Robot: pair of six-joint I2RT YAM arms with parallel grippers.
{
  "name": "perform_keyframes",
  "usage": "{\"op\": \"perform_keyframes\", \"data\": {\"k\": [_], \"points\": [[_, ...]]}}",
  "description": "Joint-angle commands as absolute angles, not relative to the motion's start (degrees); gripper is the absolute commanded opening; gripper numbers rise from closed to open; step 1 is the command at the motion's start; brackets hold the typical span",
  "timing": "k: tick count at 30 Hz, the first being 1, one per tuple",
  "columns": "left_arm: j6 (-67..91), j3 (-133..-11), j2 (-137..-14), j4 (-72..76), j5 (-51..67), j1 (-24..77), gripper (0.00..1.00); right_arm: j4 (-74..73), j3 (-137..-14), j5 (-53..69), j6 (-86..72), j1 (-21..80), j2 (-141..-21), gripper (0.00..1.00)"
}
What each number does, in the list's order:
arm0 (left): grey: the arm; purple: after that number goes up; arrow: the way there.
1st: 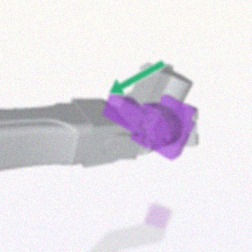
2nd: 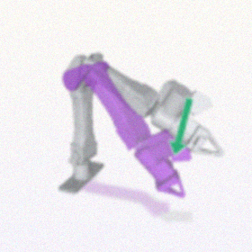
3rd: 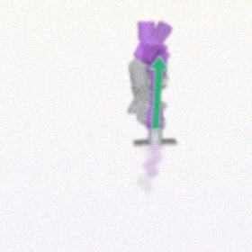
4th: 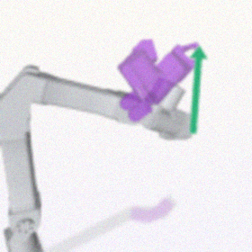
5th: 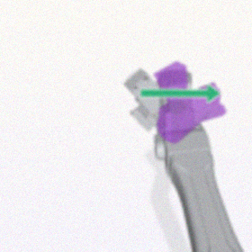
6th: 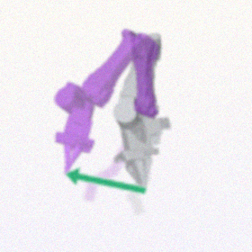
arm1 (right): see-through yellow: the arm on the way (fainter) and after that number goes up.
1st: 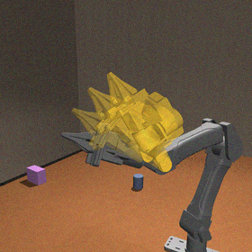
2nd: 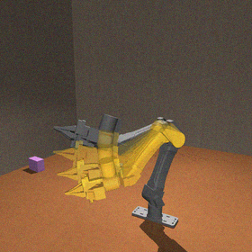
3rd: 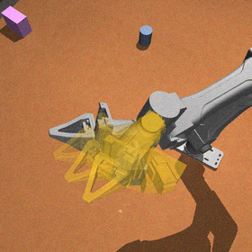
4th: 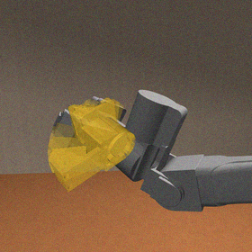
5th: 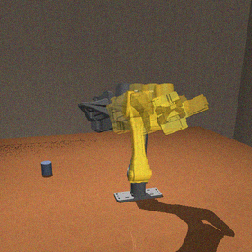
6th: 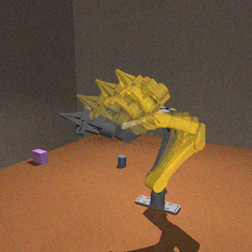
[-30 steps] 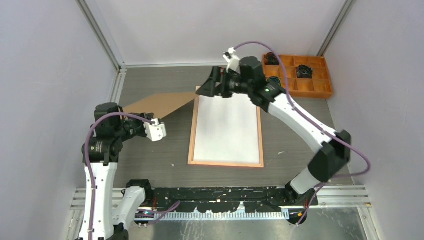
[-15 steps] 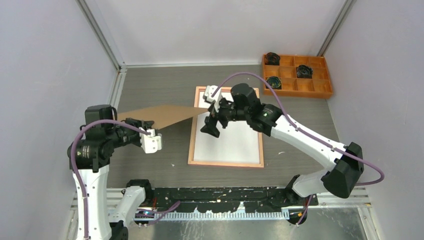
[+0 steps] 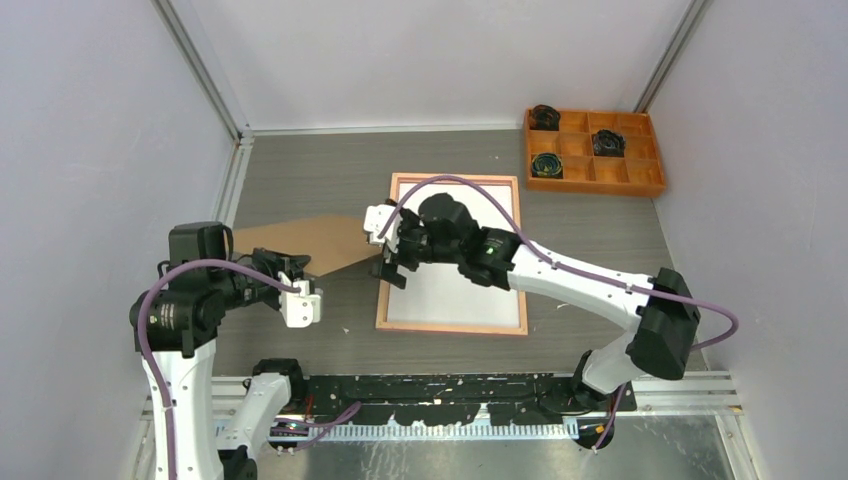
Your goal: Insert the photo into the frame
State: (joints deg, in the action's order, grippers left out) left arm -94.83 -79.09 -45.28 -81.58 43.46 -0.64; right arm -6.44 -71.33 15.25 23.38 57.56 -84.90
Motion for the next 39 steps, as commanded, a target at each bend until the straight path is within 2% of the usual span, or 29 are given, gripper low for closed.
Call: {"op": "perform_keyframes", "data": {"k": [1,4,12,13,14,17,19,20,21,22,27,33,39], "points": [[-97.57,-81.60,-44.25,-78.67,46.93,-0.48,0.00,-0.18,-72.65,10.12,26.61,58.85,-86.47,0.92],[-97.47,-81.72,-44.30,-78.54,46.78,-0.52,0.00,2.27,-72.76,8.66,27.18,59.28,-87.85,0.86],[-96.23,-78.83,-43.05,-73.97,46.15,-0.52,0.00,5.78,-71.85,4.66,27.87,60.39,-88.31,0.31],[-95.54,-77.58,-42.32,-71.68,46.08,-0.48,0.00,7.57,-71.05,3.79,27.24,60.54,-87.73,0.29],[-94.08,-76.31,-41.21,-67.89,46.13,-0.46,0.07,8.70,-70.56,3.54,26.70,60.55,-87.10,0.22],[-85.27,-73.33,-39.32,-57.68,46.70,-0.44,0.43,10.54,-70.12,2.84,24.34,60.54,-86.25,0.11],[-79.27,-72.72,-39.11,-52.37,46.93,-0.48,0.62,10.67,-70.83,2.78,22.27,60.51,-86.18,0.04],[-76.03,-72.65,-39.19,-49.66,46.84,-0.51,0.83,10.55,-71.22,2.72,21.29,60.48,-86.28,0.01],[-72.45,-72.53,-39.26,-46.58,46.54,-0.50,0.97,10.43,-71.69,2.84,19.90,60.52,-86.24,0.01],[-68.23,-72.45,-39.35,-43.30,45.92,-0.46,0.99,10.23,-72.26,2.55,18.37,60.54,-86.28,0.01],[-45.87,-74.18,-41.87,-29.17,37.13,-0.52,1.00,4.73,-77.18,-1.43,5.91,58.12,-87.42,0.01],[-36.39,-85.99,-51.99,-39.80,25.42,-0.45,1.00,2.15,-78.26,6.54,-12.14,50.35,-87.01,0.01],[-33.09,-84.95,-54.16,-44.02,20.01,-0.48,1.00,5.12,-75.88,20.47,-32.19,38.56,-85.49,0.01]]}}
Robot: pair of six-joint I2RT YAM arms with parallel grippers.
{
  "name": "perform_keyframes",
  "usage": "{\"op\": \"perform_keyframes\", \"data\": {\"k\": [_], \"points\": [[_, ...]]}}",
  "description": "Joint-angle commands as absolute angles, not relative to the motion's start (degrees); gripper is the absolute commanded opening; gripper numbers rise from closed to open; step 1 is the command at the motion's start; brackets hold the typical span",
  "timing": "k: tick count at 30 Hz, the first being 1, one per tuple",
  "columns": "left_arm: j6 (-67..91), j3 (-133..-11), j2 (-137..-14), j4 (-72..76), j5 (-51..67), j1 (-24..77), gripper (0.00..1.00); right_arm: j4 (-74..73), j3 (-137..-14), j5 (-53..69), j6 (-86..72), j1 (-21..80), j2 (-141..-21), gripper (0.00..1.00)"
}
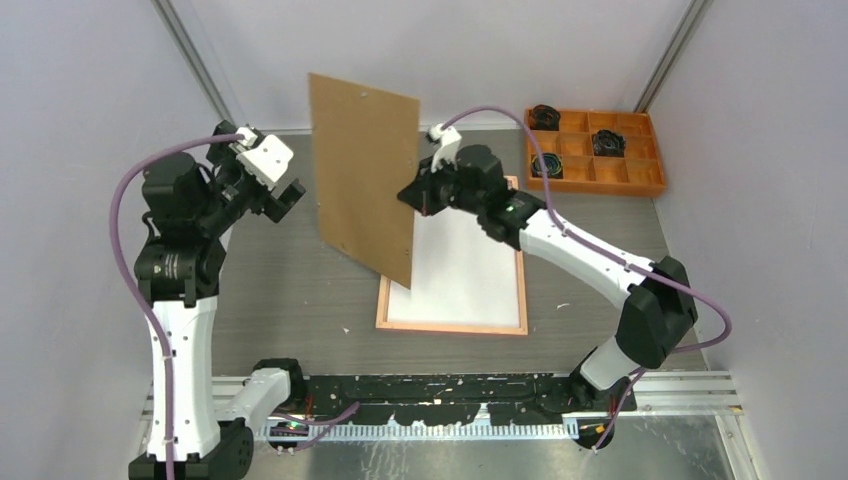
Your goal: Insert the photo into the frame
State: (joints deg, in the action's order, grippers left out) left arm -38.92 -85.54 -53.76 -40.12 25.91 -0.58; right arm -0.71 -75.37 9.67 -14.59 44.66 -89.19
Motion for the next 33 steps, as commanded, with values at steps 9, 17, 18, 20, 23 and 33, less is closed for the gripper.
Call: {"op": "perform_keyframes", "data": {"k": [9,17,18,20,23,33], "points": [[-31.04,-83.00,-60.45,-48.49,14.46,-3.31,0.99,13.40,-71.05,44.58,-54.45,23.45,-85.55,0.01],[-32.10,-78.46,-65.51,-52.18,16.86,-4.04,1.00,-12.42,-70.73,49.26,-47.55,17.31,-78.27,0.01],[-32.04,-77.56,-66.00,-52.01,17.48,-4.04,1.00,-14.91,-70.50,49.75,-46.68,17.08,-77.27,0.01],[-30.77,-76.33,-67.14,-51.42,18.61,-3.68,0.99,-17.71,-69.51,50.86,-45.61,17.05,-74.96,0.01],[-27.16,-77.08,-69.04,-53.28,24.57,-3.43,0.93,-17.91,-67.23,52.84,-45.23,16.96,-71.66,0.01],[-28.87,-75.98,-75.85,-58.62,24.27,2.41,0.84,-28.99,-65.45,52.29,-38.93,16.81,-71.25,0.01]]}}
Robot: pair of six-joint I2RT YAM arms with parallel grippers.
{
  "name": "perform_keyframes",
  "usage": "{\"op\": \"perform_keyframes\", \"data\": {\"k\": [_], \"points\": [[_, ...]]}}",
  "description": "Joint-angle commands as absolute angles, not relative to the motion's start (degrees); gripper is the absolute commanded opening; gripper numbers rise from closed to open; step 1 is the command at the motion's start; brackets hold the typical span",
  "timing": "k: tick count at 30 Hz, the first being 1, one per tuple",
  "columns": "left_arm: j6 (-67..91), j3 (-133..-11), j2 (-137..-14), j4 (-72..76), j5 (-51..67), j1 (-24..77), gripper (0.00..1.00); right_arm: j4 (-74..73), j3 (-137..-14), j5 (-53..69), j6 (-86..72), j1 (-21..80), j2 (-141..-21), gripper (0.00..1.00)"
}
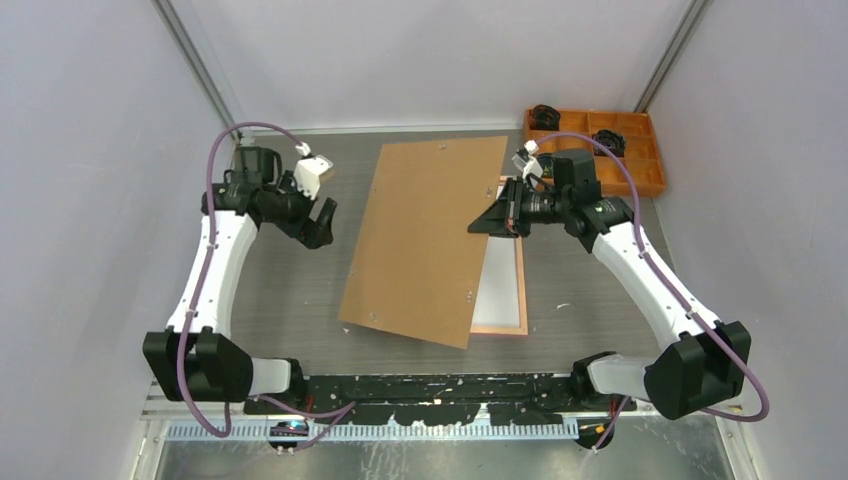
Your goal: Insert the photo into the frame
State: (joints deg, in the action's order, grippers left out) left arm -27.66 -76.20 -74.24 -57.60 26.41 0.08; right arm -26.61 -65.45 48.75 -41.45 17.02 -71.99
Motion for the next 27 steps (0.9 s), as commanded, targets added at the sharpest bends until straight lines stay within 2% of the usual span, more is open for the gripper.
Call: {"op": "perform_keyframes", "data": {"k": [1,7,16,27], "points": [[-29.05,-75.79,-76.63,-58.56,23.65,2.53,0.84,-29.00,-65.02,52.86,-39.00,16.87,-70.99,0.01],[-27.77,-73.85,-79.63,-56.68,25.39,4.30,0.84,-30.83,-63.79,51.92,-37.49,16.76,-72.16,0.01],[-29.91,-68.69,-83.98,-49.56,13.30,11.49,0.84,-35.04,-64.72,46.64,-33.14,16.48,-79.52,0.01],[-26.80,-70.38,-90.85,-44.71,13.33,14.79,0.84,-41.57,-68.54,43.80,-31.18,15.03,-82.86,0.01]]}}
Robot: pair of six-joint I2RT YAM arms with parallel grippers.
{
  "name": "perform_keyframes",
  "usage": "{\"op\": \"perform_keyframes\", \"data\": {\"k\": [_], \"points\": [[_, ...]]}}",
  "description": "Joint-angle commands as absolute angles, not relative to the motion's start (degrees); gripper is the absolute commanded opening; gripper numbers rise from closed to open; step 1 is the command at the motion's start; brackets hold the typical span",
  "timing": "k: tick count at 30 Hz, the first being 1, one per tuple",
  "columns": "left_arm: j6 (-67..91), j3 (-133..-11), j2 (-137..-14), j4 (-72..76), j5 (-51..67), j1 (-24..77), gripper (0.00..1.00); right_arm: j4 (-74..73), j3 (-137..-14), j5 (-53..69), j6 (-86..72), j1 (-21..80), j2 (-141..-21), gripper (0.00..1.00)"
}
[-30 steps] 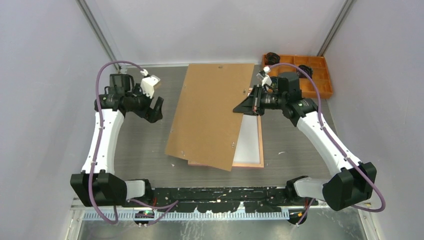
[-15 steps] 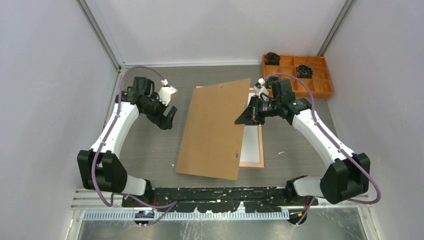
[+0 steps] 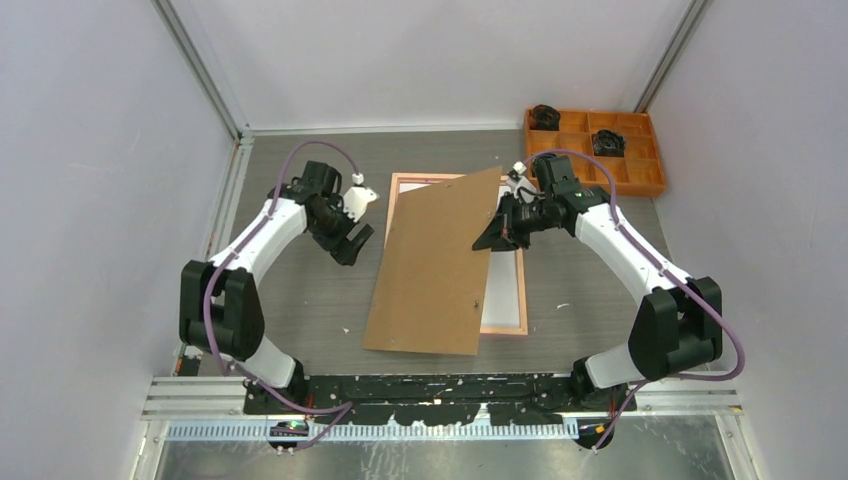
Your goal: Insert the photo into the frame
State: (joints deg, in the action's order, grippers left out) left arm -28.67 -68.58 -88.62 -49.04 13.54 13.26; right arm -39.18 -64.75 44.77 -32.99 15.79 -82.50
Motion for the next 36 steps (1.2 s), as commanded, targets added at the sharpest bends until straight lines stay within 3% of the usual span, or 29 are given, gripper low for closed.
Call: {"op": "perform_keyframes", "data": {"k": [1,11,36], "points": [[-26.33,-71.00,-91.94,-44.33,13.37,15.22,0.84,-41.84,-68.48,43.55,-31.18,14.93,-83.26,0.01],[-23.44,-77.05,-101.36,-41.69,13.45,17.49,0.81,-44.57,-70.35,44.27,-30.42,12.71,-86.34,0.01],[-21.30,-78.52,-106.58,-38.05,13.33,18.72,0.80,-37.30,-63.18,49.30,-34.45,10.06,-85.61,0.01]]}}
